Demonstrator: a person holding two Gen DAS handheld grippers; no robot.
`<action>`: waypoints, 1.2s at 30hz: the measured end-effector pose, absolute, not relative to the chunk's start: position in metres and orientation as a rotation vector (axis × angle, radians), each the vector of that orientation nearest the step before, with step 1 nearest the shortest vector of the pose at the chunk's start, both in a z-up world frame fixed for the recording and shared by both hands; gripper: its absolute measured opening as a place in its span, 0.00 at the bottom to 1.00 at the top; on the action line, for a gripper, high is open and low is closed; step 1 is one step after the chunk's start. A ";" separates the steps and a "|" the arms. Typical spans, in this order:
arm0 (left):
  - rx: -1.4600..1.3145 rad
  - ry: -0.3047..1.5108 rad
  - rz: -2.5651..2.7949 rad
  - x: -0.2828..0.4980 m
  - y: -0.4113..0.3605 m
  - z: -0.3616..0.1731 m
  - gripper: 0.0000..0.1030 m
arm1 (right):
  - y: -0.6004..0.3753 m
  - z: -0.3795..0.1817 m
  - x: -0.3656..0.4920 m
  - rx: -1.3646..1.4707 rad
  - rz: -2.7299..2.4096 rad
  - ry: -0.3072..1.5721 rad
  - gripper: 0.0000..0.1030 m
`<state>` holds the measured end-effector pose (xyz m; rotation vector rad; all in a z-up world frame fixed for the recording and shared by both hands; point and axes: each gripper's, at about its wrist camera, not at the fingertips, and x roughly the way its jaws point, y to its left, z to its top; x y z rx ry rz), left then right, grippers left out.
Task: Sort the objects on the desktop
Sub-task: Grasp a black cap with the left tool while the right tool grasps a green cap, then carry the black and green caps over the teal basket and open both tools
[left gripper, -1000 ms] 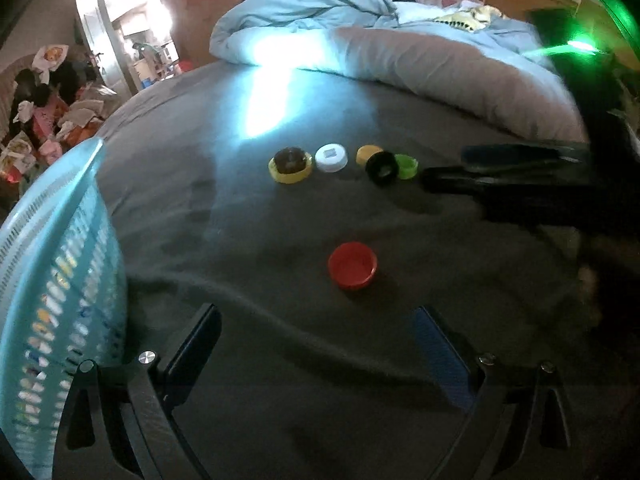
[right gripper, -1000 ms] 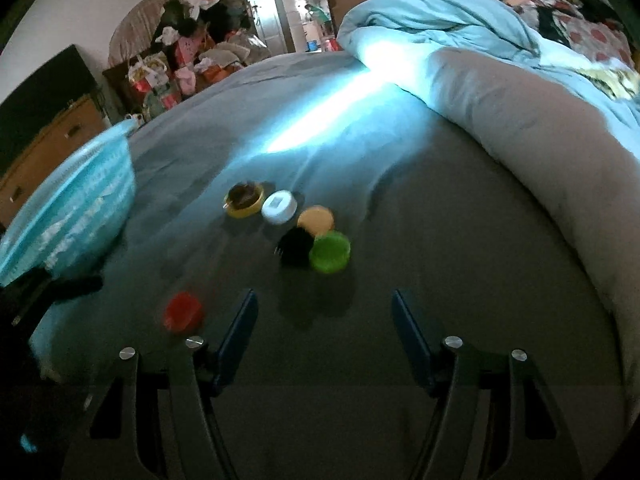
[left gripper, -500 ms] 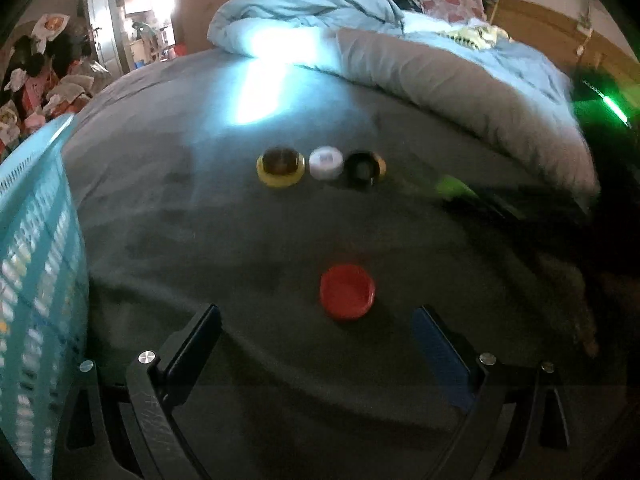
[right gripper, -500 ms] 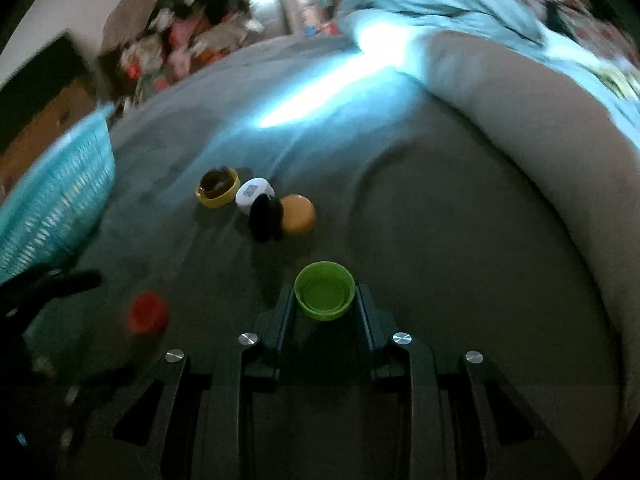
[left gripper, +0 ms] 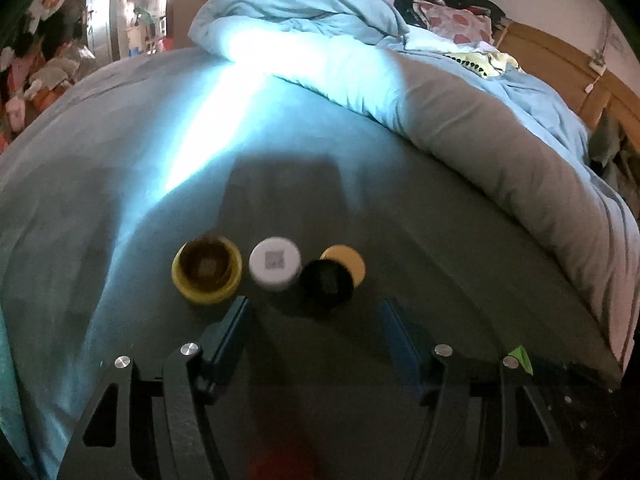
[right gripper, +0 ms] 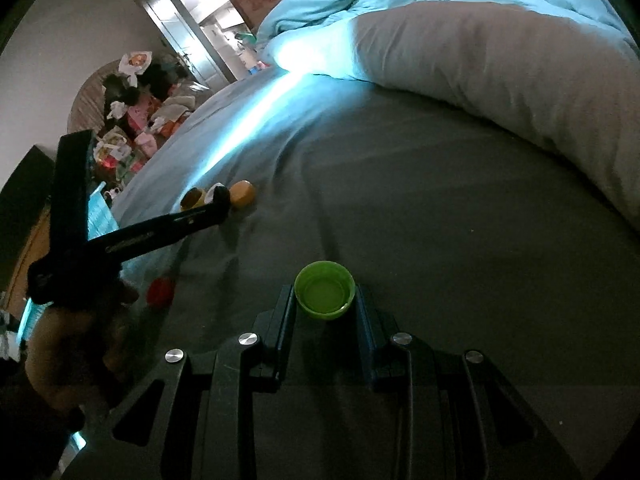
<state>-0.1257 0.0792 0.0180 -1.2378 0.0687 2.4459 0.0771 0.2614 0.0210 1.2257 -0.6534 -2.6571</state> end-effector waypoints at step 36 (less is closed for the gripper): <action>-0.934 0.396 2.839 0.047 -0.009 0.207 0.31 | 0.162 0.203 0.147 0.862 -2.835 -0.301 0.25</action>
